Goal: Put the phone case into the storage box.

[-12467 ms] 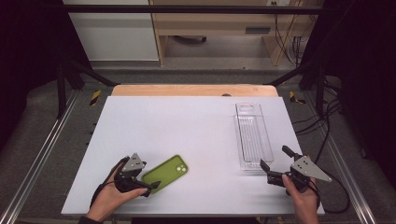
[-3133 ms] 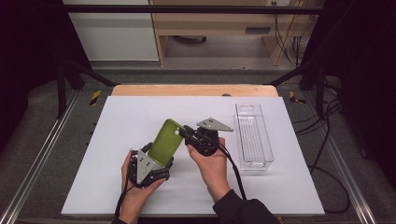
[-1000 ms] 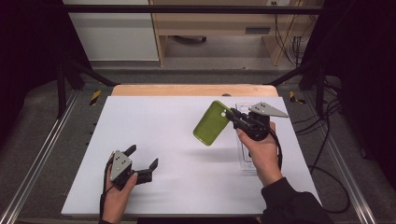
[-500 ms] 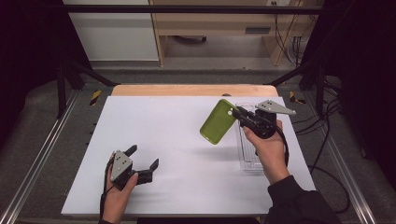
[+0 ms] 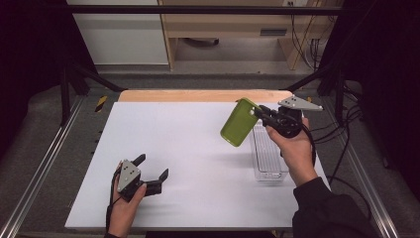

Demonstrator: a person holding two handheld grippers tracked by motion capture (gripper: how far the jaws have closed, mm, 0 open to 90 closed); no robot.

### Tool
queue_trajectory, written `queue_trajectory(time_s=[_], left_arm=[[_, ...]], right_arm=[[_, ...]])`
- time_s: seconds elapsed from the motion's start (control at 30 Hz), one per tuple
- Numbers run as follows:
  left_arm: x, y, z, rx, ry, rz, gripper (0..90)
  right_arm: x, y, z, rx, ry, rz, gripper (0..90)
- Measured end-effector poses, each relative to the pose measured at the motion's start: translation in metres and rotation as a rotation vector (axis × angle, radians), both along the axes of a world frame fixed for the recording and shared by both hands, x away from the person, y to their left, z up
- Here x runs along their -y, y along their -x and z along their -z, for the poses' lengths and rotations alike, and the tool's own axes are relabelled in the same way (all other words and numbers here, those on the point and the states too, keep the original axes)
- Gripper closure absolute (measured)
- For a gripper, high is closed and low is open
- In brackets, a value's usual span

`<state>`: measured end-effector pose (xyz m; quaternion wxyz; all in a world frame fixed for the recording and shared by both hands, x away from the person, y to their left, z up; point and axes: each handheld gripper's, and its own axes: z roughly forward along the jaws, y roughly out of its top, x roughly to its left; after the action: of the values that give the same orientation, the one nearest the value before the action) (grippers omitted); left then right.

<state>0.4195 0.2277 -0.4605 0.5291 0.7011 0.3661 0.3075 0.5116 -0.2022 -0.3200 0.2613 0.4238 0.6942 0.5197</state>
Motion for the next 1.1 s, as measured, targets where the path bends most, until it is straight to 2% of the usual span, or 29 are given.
queue_trajectory(time_s=[0.33, 0.4, 0.53, 0.83, 1.1], left_arm=[[0.001, 0.000, 0.000, 0.000, -0.003, 0.003, 4.1], [0.000, 0.000, 0.000, -0.002, -0.002, 0.003, 4.1], [0.000, -0.001, 0.000, -0.005, 0.002, 0.004, 4.1], [0.000, -0.001, 0.001, -0.007, -0.003, 0.002, 4.1], [0.001, 0.000, 0.000, -0.003, 0.000, 0.002, 4.1]], right_arm=[[0.012, -0.013, -0.018, 0.008, 0.014, 0.016, 76.5], [0.018, -0.017, -0.028, 0.022, 0.025, 0.024, 76.6], [0.028, -0.022, -0.037, 0.026, 0.056, 0.033, 76.6], [0.047, -0.033, -0.041, 0.009, 0.110, 0.046, 76.6], [0.061, -0.035, -0.041, 0.018, 0.141, 0.069, 76.5]])
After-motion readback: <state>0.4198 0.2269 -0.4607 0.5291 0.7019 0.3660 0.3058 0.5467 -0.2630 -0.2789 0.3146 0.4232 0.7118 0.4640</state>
